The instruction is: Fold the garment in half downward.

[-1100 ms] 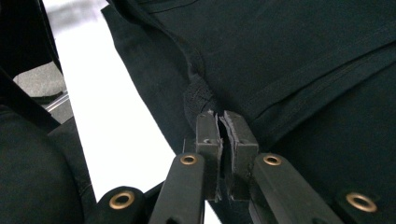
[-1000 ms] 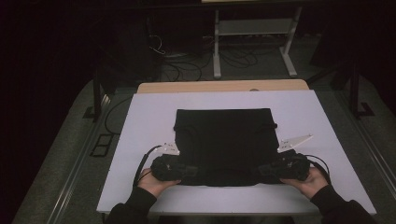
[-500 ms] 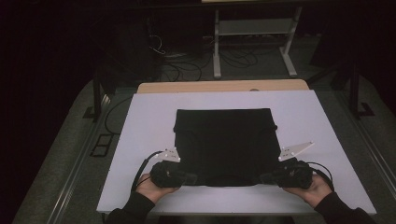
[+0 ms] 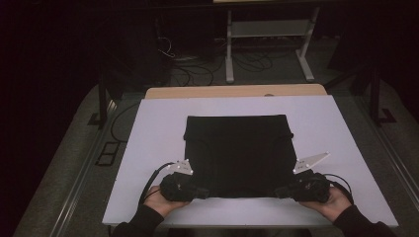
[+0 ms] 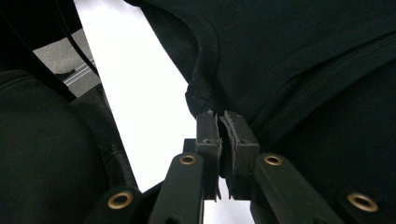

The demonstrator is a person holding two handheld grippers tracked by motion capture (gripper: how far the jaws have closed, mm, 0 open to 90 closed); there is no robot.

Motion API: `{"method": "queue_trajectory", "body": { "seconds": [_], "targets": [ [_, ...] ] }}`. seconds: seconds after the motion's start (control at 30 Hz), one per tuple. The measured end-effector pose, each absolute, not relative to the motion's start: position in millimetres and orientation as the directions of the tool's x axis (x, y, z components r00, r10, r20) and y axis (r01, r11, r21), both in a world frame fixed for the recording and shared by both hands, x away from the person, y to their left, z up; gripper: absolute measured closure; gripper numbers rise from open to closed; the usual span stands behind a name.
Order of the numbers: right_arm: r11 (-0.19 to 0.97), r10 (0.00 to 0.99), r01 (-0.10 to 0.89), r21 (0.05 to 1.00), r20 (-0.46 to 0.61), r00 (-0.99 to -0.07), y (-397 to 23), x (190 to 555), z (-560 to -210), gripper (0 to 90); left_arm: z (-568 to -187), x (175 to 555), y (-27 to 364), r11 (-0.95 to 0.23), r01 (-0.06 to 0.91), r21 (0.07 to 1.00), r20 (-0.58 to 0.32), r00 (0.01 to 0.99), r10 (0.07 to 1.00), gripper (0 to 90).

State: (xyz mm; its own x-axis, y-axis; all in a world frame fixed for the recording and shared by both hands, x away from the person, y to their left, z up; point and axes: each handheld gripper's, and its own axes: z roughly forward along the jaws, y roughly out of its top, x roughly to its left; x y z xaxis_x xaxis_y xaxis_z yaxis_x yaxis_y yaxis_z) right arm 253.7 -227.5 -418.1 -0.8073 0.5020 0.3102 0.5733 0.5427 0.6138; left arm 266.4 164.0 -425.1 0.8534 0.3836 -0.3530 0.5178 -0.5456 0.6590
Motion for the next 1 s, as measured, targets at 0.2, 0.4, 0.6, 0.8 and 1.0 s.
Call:
{"method": "queue_trajectory", "body": {
  "seconds": [0.2,0.4,0.6,0.8,1.0],
  "targets": [
    [0.549,0.505,0.586,0.596,0.321,-0.801,-227,254,-420,81.7,-428,265,163,-0.563,0.527,0.637,-0.366,0.849,0.380,79.9],
    [0.558,0.501,0.596,0.577,0.339,-0.796,-226,255,-421,71.2,-426,263,163,-0.558,0.515,0.651,-0.331,0.854,0.402,63.9],
    [0.545,0.506,0.599,0.587,0.339,-0.793,-226,255,-420,55.2,-424,263,165,-0.532,0.507,0.678,-0.301,0.852,0.428,47.0],
    [0.532,0.525,0.576,0.621,0.292,-0.800,-227,255,-416,35.1,-419,261,166,-0.529,0.477,0.702,-0.247,0.859,0.448,32.4],
    [0.520,0.553,0.559,0.646,0.244,-0.797,-227,258,-411,15.6,-414,260,166,-0.499,0.468,0.729,-0.233,0.856,0.461,16.1]
  ]
}}
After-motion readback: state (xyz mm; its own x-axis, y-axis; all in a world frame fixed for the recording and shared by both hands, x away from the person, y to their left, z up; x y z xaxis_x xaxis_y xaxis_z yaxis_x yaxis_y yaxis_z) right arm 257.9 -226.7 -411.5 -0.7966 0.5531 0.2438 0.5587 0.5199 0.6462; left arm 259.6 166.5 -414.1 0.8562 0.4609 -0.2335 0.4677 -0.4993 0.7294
